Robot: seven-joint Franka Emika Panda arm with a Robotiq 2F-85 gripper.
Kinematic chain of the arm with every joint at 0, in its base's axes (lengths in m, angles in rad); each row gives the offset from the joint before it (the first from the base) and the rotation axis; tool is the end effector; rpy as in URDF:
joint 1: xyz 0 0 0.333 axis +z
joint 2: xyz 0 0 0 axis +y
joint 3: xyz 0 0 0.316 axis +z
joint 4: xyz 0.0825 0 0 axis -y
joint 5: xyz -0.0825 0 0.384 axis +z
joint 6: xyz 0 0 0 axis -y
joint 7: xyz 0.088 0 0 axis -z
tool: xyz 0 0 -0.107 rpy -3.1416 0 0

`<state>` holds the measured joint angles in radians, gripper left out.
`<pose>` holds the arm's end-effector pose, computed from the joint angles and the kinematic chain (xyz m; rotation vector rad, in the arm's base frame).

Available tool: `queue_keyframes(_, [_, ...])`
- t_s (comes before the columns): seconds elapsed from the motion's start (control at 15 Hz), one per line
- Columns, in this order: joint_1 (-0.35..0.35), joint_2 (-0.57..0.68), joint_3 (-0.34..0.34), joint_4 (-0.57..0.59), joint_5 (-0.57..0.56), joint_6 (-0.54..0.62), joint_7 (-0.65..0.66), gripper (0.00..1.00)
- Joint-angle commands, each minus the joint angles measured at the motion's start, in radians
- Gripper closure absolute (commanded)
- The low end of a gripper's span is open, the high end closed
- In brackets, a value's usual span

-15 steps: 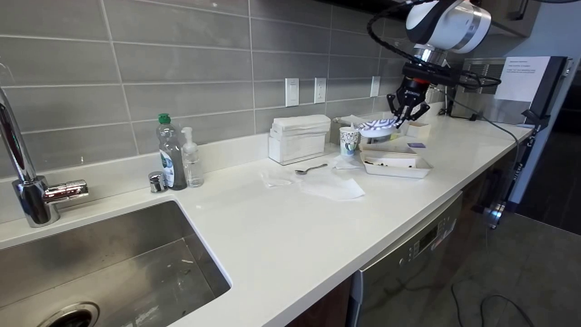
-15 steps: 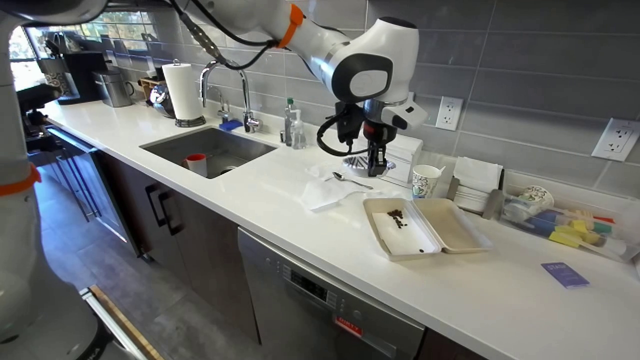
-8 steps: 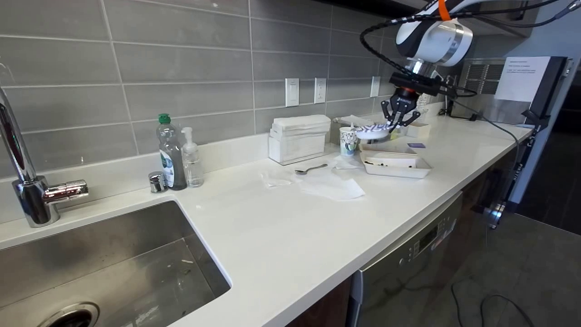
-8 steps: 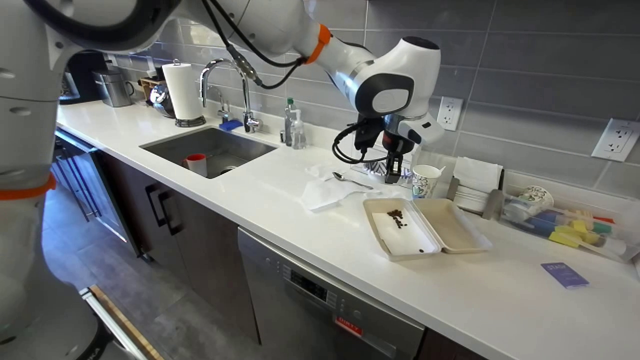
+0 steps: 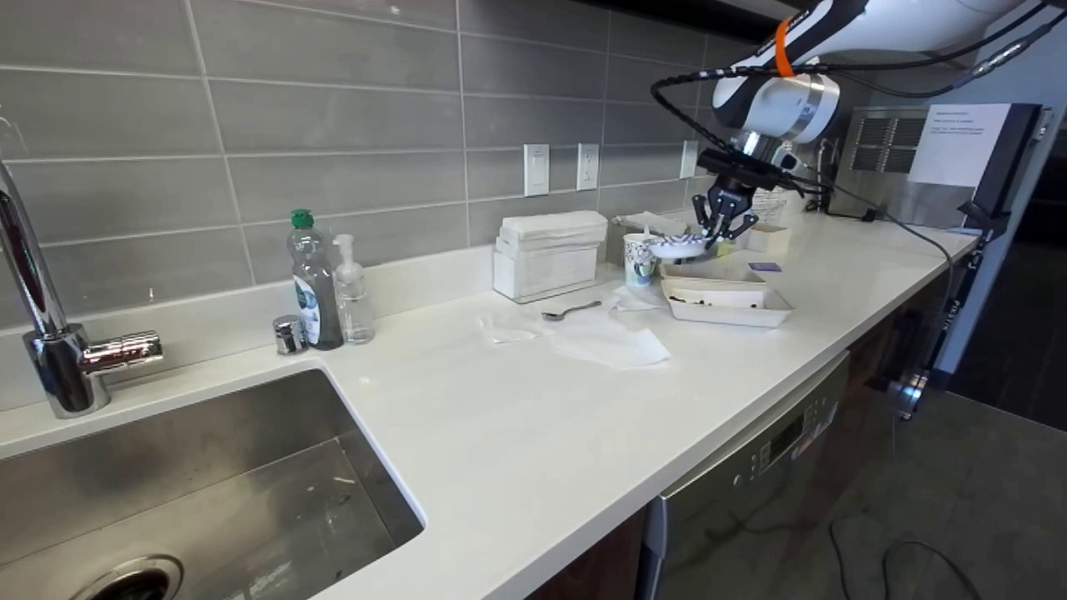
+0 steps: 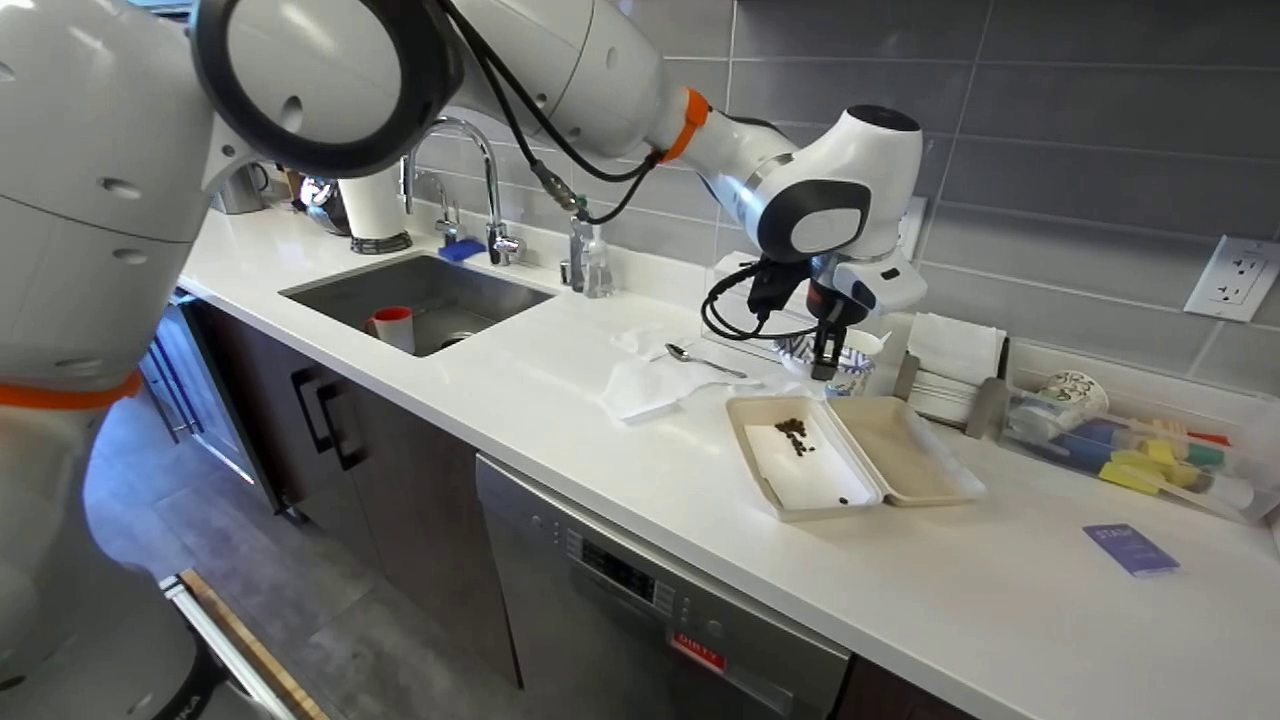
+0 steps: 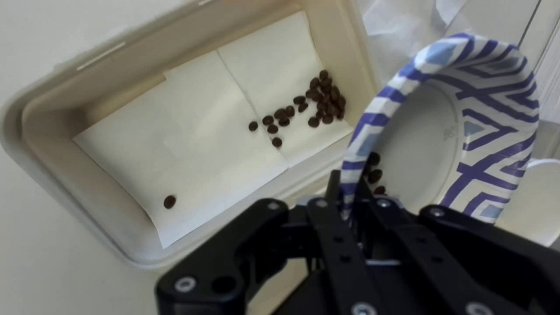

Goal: Put the white and black bowl on the food pack.

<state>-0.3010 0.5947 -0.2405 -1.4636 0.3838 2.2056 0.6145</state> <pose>0.6452 -0.3351 0.3587 -2.3255 1.7819 -0.2357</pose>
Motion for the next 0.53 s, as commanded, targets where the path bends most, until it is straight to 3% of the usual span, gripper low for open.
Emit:
queue_keyframes(0.0, [-0.04, 0.088, -0.003, 0.122, 0.009, -0.007, 0.063, 0.99])
queue_keyframes(0.47, [-0.103, 0.157, -0.021, 0.2, -0.006, -0.008, 0.115, 0.99])
